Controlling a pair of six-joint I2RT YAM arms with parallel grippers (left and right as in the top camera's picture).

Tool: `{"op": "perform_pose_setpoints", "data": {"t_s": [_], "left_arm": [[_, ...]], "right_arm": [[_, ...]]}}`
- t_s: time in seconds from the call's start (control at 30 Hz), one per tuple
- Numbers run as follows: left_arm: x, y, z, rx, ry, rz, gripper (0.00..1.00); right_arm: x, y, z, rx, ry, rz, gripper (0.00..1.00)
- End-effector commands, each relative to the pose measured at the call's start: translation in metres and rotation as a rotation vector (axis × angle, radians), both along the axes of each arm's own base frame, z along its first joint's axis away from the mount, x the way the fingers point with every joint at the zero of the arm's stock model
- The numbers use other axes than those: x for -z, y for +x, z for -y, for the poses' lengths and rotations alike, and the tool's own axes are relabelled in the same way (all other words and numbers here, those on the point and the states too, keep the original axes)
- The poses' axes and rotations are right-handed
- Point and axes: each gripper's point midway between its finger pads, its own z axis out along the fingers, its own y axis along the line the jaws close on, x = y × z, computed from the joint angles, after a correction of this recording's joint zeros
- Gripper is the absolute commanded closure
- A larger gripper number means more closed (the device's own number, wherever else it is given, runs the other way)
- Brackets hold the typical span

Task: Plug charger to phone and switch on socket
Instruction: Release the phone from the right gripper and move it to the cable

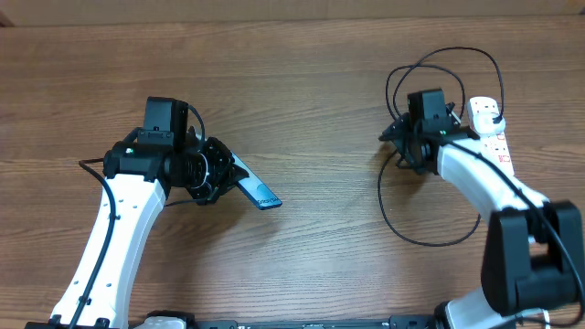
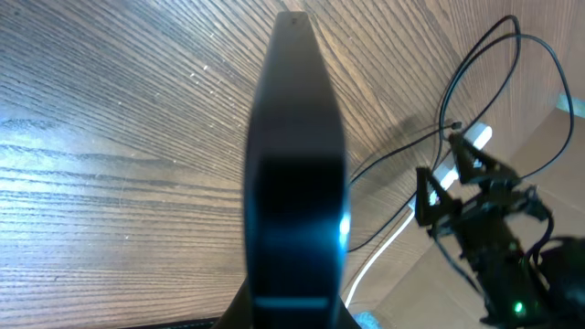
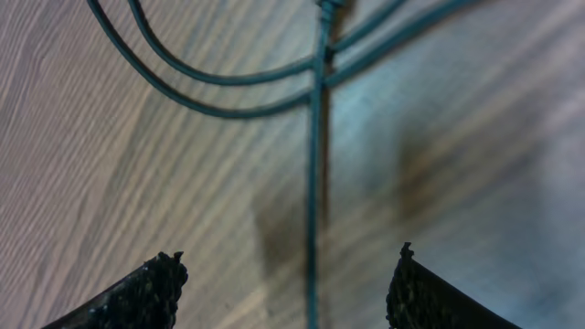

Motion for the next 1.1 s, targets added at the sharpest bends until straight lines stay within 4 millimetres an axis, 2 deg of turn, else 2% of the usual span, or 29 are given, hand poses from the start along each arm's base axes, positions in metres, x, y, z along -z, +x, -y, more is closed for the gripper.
{"op": "perform_pose_setpoints", "data": {"t_s": [0.0,0.17,0.27,0.37,0.43,0.57,0.8,0.87,0.97,1.07], "left_arm": [[-0.009,0.001,0.006,0.034,-0.026,0.032,0.96],[-0.009,0.001,0.006,0.034,-0.026,0.032,0.96],[-0.009,0.002,0.006,0.034,-0.026,0.035,0.96],[-0.009,0.003,0.006,0.034,-0.026,0.039,0.96],[-0.009,0.003,0.005,0.033,-0.025,0.04,0.96],[-0.009,0.003,0.006,0.033,-0.026,0.039,0.96],[-0.009,0.002,0.006,0.033,-0.026,0.038,0.96],[-0.009,0.003,0.006,0.033,-0.026,0.039,0.96],[-0.009,0.002,0.006,0.033,-0.026,0.038,0.96],[-0.009,0.003,0.006,0.033,-0.026,0.039,0.96]], "right_arm": [[0.001,0.019,0.002,-0.009,-0.02,0.013,0.28],[0.013,0.026,0.02,0.038,-0.119,0.013,0.28],[0.014,0.027,0.026,0.055,-0.154,0.017,0.32],[0.013,0.031,0.025,0.054,-0.146,0.036,0.44],[0.015,0.033,0.022,0.046,-0.13,0.038,0.48],[0.024,0.031,0.021,0.041,-0.126,0.015,0.48],[0.053,0.024,0.02,0.034,-0.13,-0.051,0.49],[0.054,0.025,0.02,0.034,-0.13,-0.05,0.58],[0.054,0.026,0.02,0.034,-0.129,-0.045,0.66],[0.053,0.026,0.013,-0.016,-0.11,-0.051,0.81]]}}
